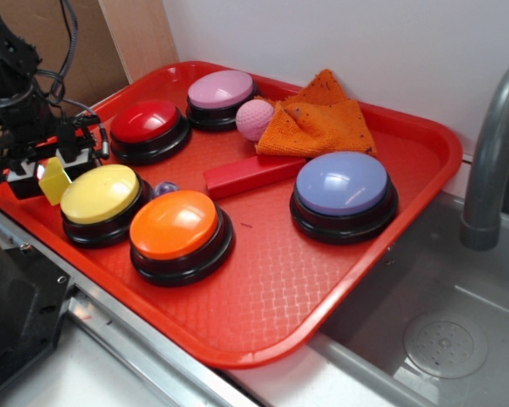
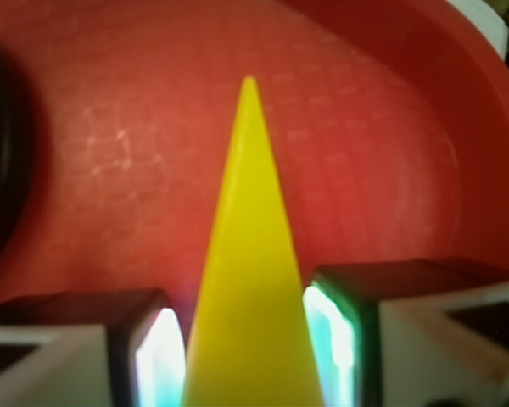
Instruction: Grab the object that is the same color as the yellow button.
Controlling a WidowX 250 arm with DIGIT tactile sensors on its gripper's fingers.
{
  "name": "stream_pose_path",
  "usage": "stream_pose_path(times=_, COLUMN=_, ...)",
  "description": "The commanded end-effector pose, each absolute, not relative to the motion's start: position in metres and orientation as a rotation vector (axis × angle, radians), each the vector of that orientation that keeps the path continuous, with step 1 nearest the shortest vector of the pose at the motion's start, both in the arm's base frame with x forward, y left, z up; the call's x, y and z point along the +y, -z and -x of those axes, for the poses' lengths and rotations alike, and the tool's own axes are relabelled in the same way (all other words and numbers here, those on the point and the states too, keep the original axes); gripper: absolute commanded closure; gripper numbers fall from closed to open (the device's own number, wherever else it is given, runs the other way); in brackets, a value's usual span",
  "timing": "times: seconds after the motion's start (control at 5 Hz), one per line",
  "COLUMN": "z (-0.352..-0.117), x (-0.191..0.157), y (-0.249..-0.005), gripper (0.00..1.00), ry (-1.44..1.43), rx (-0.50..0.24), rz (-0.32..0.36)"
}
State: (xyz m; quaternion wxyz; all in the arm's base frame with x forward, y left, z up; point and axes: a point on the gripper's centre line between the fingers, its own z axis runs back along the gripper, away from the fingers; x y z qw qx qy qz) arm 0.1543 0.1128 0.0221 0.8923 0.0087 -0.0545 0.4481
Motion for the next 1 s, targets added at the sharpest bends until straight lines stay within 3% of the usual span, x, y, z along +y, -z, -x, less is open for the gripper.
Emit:
stream_pose_path(times=0.0, z=-0.182, x=0.093, y=-0.084, gripper=1.0, ry=-0.634, rx=-0.118, rz=-0.034)
stream_pose_path(times=0.4, z=-0.218, x=0.034, y=-0.144, gripper=1.0, ry=-0.302, rx=-0.121, rz=0.074)
stream_pose_path(times=0.6, z=-0.228, x=0.004, y=-0.17, gripper=1.0, ry=-0.156, rx=-0.181, rz=0.113)
stream_pose_path(times=0.8, z=-0.228, x=-0.005, y=-0.177, gripper=1.0, ry=-0.179, rx=-0.162, rz=0.125)
